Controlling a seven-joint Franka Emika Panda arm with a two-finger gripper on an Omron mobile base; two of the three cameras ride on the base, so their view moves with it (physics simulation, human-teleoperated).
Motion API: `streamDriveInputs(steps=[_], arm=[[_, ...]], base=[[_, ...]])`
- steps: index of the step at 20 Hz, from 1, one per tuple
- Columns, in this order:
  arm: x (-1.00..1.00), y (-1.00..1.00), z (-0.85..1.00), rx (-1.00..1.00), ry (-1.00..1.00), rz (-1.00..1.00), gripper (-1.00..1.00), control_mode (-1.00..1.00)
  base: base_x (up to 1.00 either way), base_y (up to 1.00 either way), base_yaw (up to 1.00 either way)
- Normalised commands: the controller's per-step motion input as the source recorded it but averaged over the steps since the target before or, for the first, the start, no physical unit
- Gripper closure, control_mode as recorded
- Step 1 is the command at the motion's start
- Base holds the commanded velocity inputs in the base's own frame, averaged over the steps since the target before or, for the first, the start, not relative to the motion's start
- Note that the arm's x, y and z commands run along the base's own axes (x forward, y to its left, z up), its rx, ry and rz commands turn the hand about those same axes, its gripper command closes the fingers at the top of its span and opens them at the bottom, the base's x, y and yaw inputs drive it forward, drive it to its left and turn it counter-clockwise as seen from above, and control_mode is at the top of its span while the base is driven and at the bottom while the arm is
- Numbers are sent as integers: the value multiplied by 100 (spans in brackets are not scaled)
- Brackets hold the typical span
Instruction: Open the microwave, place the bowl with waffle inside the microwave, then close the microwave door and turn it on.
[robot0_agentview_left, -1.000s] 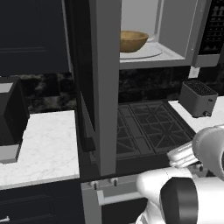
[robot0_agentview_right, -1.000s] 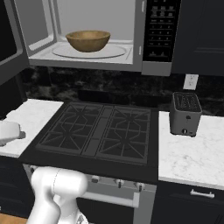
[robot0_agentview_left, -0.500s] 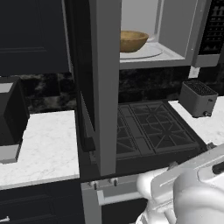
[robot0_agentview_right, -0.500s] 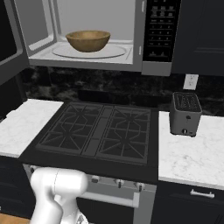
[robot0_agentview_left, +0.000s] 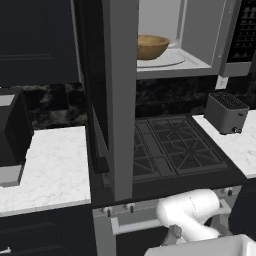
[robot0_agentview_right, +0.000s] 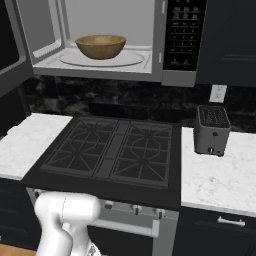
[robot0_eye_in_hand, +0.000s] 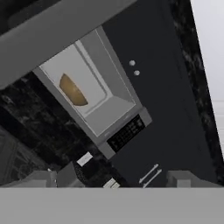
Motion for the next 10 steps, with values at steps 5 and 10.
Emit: streamDriveInputs(steps=[5, 10], arm=[[9, 54, -22, -33, -11, -4, -100, -100], [39, 36, -37, -32, -8, -10, -100, -100]], base=[[0, 0, 0], [0, 0, 0]])
